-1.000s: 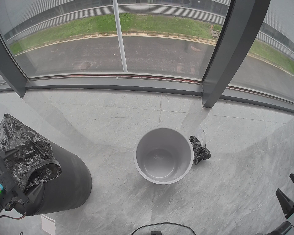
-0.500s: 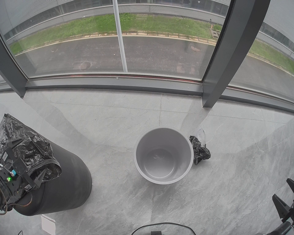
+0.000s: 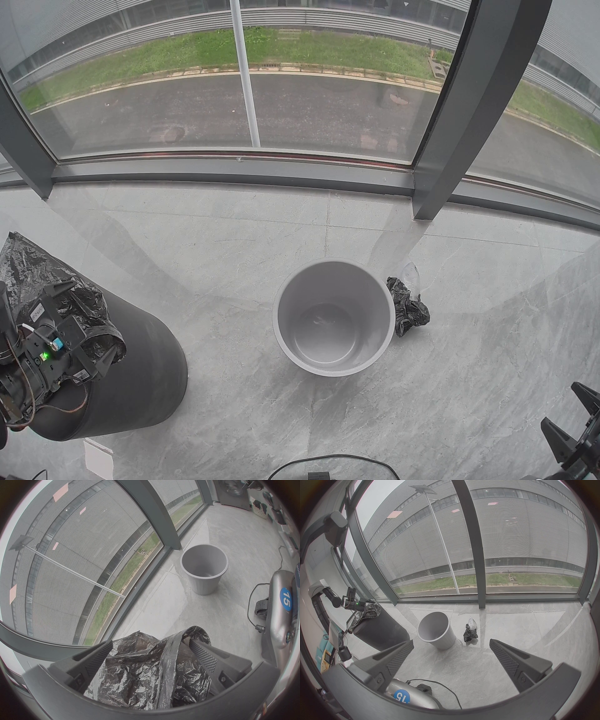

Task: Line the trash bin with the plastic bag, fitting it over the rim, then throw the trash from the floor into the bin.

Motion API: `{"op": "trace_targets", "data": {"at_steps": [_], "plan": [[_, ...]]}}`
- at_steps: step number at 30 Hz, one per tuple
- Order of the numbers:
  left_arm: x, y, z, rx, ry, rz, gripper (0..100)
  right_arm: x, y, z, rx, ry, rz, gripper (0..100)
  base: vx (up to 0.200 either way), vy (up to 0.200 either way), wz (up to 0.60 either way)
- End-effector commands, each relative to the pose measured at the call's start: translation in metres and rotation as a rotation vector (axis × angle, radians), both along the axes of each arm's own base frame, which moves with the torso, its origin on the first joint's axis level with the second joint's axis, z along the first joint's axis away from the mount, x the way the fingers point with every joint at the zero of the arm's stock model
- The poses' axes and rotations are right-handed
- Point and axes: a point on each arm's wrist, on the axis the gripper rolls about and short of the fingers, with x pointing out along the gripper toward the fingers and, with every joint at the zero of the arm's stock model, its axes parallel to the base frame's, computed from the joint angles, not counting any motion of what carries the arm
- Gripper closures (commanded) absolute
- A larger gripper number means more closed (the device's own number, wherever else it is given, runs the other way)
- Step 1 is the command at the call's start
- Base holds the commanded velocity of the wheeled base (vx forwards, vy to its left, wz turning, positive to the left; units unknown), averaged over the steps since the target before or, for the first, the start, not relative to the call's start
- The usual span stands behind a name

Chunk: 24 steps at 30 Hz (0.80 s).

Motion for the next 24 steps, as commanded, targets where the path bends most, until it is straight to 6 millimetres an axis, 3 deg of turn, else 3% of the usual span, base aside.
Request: {"op": "trace_targets", "data": {"at_steps": [1,13,24], "plan": [[0.009,-0.002,-0.006,0.011,0.040,0.007,0,-0.001,0.000,-0.001,0.000,-0.010,0.001,0,0.000,0.000,0.00],[0.013,-0.001,-0.004,0.024,-0.041,0.097,0,-0.002,0.000,-0.003,0.002,-0.014,0.001,0,0.000,0.000,0.00],[0.018,-0.001,-0.015,0.031,0.006,0.100,0,-0.003,0.000,-0.003,0.006,-0.018,0.000,0,0.000,0.000,0.00]]}}
